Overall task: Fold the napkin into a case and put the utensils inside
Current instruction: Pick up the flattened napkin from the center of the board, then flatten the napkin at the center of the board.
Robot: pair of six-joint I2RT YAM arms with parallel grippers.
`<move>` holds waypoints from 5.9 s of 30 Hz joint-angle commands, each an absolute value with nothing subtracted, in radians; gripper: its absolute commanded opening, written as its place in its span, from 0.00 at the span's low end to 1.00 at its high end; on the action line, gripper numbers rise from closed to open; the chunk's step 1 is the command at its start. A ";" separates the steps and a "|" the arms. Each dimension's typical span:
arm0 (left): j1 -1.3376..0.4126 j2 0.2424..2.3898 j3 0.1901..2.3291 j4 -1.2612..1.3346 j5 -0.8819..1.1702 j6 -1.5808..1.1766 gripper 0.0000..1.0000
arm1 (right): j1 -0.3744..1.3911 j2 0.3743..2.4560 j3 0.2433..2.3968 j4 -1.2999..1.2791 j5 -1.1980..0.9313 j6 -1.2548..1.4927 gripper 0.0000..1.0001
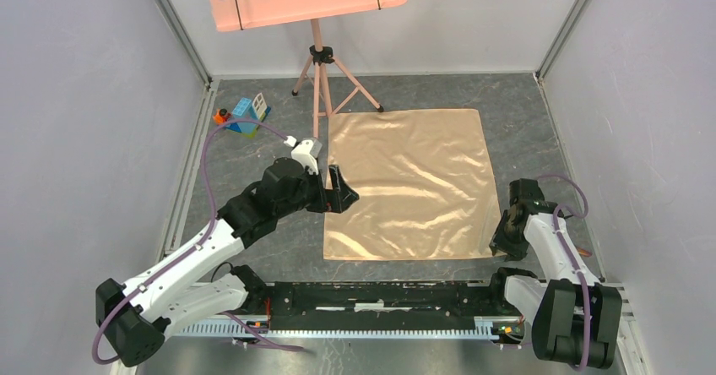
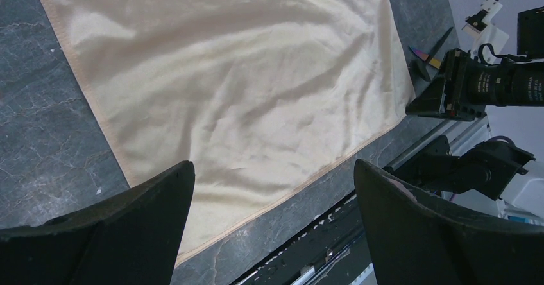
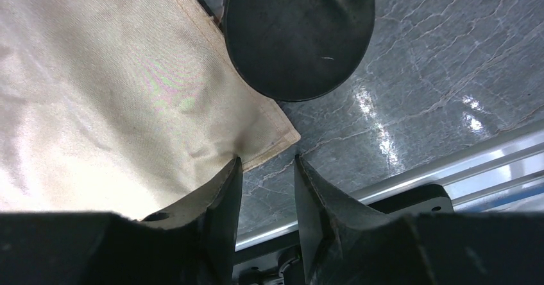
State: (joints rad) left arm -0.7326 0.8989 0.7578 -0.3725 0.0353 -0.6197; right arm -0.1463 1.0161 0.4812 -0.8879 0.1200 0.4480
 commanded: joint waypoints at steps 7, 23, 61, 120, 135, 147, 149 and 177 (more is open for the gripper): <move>-0.736 0.927 0.772 -0.364 0.042 -0.574 1.00 | -0.169 0.984 0.531 -0.864 0.140 0.432 0.47; -0.735 0.936 0.775 -0.382 0.044 -0.565 1.00 | -0.199 1.016 0.472 -0.773 0.123 0.411 0.48; -0.921 1.388 0.832 -0.975 -0.124 -1.777 0.57 | -0.160 0.886 0.371 -0.622 0.148 0.483 0.00; -0.824 0.718 1.356 -0.394 -0.115 -0.594 0.02 | -0.136 0.328 1.144 -0.366 -0.276 0.423 0.00; -0.593 1.351 1.393 -0.226 -0.394 -0.516 0.02 | -0.130 1.047 0.927 -0.029 -0.086 0.341 0.00; -0.506 1.787 1.499 -0.085 -0.215 -0.540 0.02 | -0.126 1.578 1.035 0.166 -0.182 0.286 0.00; -0.505 1.805 1.495 -0.075 -0.195 -0.534 0.02 | -0.124 1.595 1.022 0.185 -0.216 0.295 0.00; -0.537 0.977 1.317 -0.143 0.133 -0.480 0.02 | -0.124 0.793 1.004 -0.245 -0.334 0.360 0.00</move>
State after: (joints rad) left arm -0.5388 1.1675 1.3407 -0.1543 0.0345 -0.5491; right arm -0.1261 1.0054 0.9974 -0.1757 -0.2565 0.3305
